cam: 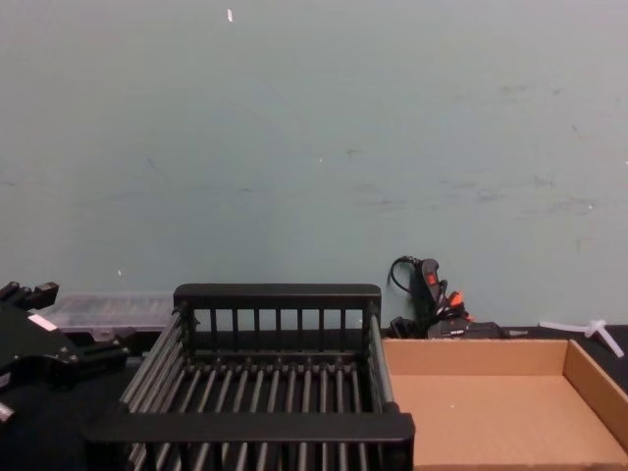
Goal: Pick up the white tape and place it into the black box , Pick up the silver tape and place it into the brown box.
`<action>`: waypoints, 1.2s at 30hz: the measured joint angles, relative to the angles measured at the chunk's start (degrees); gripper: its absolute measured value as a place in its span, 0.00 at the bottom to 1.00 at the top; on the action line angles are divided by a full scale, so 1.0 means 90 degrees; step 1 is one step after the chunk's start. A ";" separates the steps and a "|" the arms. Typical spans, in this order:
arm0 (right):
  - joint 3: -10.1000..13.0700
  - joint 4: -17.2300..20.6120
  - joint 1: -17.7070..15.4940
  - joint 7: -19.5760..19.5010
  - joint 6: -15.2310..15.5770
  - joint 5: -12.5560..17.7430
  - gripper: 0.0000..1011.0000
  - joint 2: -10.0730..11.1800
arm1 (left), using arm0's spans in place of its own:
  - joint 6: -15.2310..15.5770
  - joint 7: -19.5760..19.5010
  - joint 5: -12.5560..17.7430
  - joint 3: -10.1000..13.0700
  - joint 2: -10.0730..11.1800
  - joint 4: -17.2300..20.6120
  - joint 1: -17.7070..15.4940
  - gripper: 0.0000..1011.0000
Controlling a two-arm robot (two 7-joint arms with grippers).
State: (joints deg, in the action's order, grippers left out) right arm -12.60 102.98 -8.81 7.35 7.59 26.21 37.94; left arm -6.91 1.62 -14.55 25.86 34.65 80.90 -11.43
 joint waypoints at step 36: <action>0.0118 -0.0060 -0.0401 0.0417 0.0956 -0.0323 0.99 -0.0267 | 0.0000 0.0000 0.0000 0.0000 0.0000 0.0000 0.0000 0.99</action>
State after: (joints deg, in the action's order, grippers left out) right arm -11.54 102.45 -12.42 11.10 16.19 23.31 35.54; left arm -6.91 1.62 -14.55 25.86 34.65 80.90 -11.43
